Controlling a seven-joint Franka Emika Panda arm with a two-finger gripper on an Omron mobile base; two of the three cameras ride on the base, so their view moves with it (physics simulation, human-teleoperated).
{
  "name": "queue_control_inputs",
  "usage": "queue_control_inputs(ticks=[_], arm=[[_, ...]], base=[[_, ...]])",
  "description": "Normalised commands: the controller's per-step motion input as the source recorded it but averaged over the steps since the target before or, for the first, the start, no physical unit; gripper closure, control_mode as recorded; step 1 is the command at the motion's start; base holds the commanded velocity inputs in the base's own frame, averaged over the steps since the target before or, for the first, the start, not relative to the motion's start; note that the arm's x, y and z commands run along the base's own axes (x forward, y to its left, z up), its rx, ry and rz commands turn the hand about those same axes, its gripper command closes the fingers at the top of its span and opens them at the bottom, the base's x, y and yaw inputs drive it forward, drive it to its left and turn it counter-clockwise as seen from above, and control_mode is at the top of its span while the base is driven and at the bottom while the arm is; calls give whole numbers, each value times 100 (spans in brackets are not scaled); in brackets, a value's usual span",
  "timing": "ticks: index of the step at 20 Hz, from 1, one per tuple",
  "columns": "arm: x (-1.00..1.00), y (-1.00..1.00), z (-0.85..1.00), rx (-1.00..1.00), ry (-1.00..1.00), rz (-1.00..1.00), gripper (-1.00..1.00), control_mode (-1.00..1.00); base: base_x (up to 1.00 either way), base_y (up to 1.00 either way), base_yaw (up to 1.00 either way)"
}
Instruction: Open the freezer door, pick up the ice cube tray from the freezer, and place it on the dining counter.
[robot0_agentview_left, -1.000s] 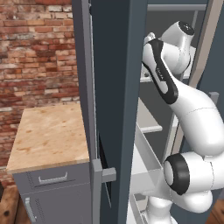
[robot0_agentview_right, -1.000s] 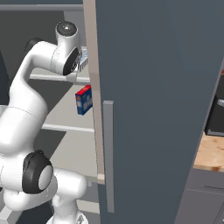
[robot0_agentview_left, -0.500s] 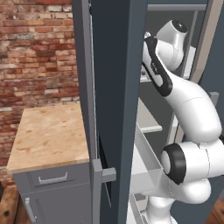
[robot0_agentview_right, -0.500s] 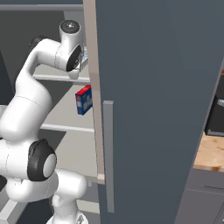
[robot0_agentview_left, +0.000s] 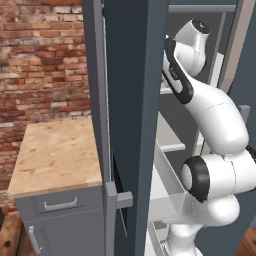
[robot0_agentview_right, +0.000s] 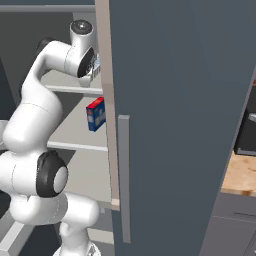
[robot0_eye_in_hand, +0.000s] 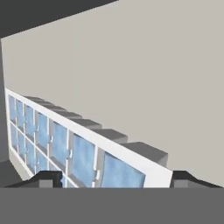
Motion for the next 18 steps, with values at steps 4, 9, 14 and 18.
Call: queue_control_inputs(ticks=[4, 9, 14, 18], arm=[[7, 3, 0, 0, 0, 0, 100, -100], [0, 0, 0, 0, 0, 0, 100, -100], [0, 0, 0, 0, 0, 0, 100, -100], [-27, 0, 0, 0, -15, 0, 100, -100]], base=[[0, 0, 0], [0, 0, 0], [0, 0, 0], [0, 0, 0]])
